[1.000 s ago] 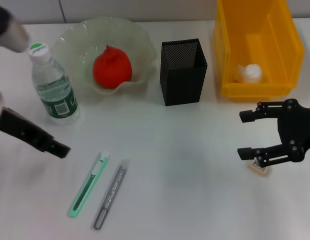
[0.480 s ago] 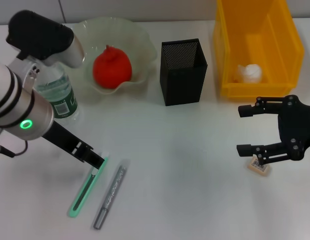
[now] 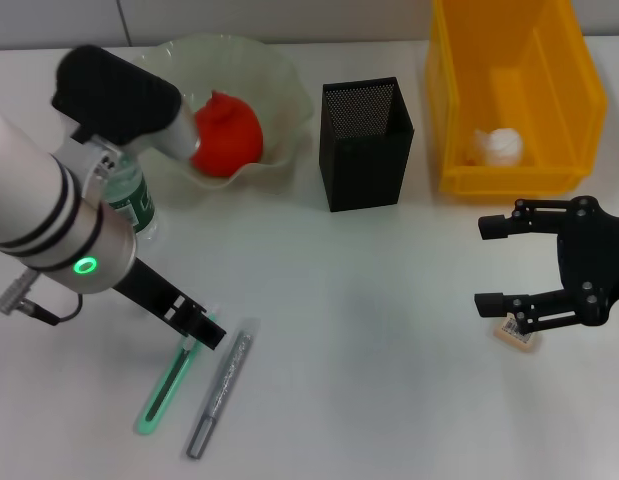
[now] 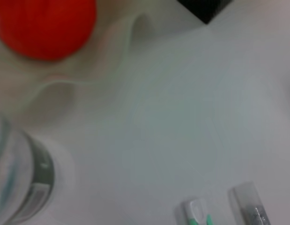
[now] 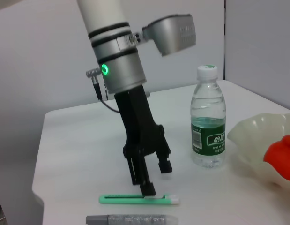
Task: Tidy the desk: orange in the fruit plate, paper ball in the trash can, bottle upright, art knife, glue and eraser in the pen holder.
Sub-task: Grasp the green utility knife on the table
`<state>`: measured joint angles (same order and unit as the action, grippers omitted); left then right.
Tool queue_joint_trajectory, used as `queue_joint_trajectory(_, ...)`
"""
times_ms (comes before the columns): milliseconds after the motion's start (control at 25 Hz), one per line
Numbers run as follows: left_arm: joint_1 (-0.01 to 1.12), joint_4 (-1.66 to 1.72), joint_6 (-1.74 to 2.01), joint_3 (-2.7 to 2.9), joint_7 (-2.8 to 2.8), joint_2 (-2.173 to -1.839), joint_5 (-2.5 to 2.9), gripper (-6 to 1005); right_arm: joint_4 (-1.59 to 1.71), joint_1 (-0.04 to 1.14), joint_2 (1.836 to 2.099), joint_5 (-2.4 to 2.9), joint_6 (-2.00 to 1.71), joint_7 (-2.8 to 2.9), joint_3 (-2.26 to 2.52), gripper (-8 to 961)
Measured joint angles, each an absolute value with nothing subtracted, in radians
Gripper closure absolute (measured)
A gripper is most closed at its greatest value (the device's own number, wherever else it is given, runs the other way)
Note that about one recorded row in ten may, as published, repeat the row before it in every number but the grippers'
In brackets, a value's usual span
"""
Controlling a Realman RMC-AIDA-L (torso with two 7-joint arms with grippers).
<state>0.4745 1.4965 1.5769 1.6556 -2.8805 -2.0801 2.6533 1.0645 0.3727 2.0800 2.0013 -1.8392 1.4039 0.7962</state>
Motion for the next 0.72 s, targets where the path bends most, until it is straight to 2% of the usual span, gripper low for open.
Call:
queue_joint_trajectory(640,0.502,1.425,1.556,1.718,-2.879,-2.080,2.672,179,1.065,0.367,2.082,1.987,-1.850,1.412,0.796,111)
queue_joint_trajectory(720,0.503,1.425,1.557,1.725,-2.879,-2.080,2.672,213,1.065,0.365,2.082,1.987,-1.850,1.412,0.796,111)
